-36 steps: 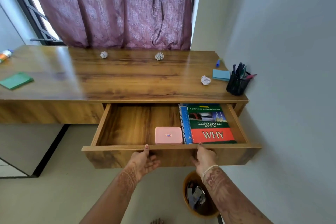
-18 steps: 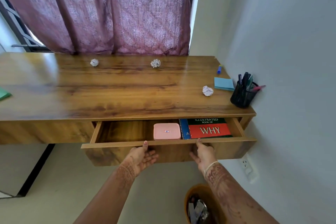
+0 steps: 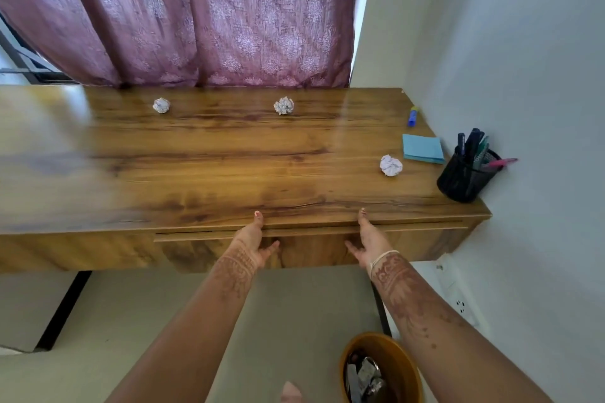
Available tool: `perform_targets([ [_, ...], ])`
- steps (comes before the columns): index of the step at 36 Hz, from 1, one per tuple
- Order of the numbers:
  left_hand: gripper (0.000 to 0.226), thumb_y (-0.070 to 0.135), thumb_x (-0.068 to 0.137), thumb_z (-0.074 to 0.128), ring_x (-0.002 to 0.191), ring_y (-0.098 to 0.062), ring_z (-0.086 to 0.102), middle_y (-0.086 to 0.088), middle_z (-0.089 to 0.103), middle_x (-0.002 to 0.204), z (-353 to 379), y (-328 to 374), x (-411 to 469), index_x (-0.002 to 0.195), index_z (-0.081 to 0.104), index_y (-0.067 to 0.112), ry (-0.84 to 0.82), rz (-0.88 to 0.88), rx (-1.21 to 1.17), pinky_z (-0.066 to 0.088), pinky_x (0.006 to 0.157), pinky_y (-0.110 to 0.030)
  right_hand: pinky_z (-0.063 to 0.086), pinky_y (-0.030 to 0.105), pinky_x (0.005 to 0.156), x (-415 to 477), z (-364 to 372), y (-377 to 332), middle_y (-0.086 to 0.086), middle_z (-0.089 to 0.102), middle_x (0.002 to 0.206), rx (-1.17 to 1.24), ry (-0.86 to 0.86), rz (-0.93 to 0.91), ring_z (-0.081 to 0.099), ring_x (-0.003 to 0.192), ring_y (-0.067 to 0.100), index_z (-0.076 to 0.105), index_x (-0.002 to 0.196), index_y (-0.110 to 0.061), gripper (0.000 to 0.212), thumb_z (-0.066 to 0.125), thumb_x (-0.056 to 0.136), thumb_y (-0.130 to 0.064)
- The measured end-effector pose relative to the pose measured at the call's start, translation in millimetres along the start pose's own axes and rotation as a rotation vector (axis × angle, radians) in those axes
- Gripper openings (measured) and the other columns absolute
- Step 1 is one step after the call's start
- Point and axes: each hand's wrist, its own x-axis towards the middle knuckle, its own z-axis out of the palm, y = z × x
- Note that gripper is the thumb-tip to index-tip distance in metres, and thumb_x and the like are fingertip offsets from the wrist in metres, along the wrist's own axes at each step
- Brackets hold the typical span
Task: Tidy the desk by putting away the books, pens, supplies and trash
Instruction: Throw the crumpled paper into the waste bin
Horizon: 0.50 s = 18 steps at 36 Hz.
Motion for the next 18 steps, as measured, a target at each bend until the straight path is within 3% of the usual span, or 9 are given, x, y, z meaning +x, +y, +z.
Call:
perform_targets([
  [5,0.04,0.018,0.099,0.053,0.125,-0.033,0.048,-0.015,0.047,0.139,1.7,-1.1,10.9,0.135,0.045,0.004,-0.034,0.025,-0.024,0.048,0.098,-0.047,0.058,0.037,0.074,10.6,1.7,-4.7,0.009,0.04,0.14,0.006,-0.027,-0.012,0.047,0.12,0.027,0.043,0.136,-0.009,0.066,0.071,0.084,-0.038],
  [8,0.041,0.018,0.098,0.053,0.131,-0.034,0.044,-0.016,0.042,0.143,-1.9,-4.2,15.9,0.136,0.043,0.005,-0.057,0.026,-0.047,0.049,0.096,-0.047,0.058,0.041,0.083,13.5,0.4,-5.4,0.007,0.04,0.127,0.02,-0.034,-0.012,0.047,0.116,0.027,0.042,0.132,-0.009,0.06,0.071,0.086,-0.032],
  [13,0.042,0.019,0.099,0.053,0.131,-0.035,0.044,-0.017,0.041,0.145,-3.6,-8.3,18.9,0.136,0.041,0.003,-0.069,0.037,-0.069,0.05,0.091,-0.045,0.058,0.041,0.081,16.2,-0.2,-3.2,0.006,0.041,0.124,0.018,-0.054,-0.008,0.047,0.111,0.025,0.042,0.113,-0.016,0.043,0.071,0.085,-0.034],
  [18,0.041,0.018,0.099,0.052,0.112,-0.03,0.053,-0.018,0.047,0.14,-6.6,-10.9,18.6,0.134,0.043,0.0,-0.096,0.062,-0.066,0.05,0.09,-0.044,0.057,0.044,0.086,19.3,-2.3,-3.3,0.005,0.041,0.117,0.024,-0.068,-0.003,0.044,0.108,0.025,0.042,0.112,-0.014,0.042,0.07,0.087,-0.032],
])
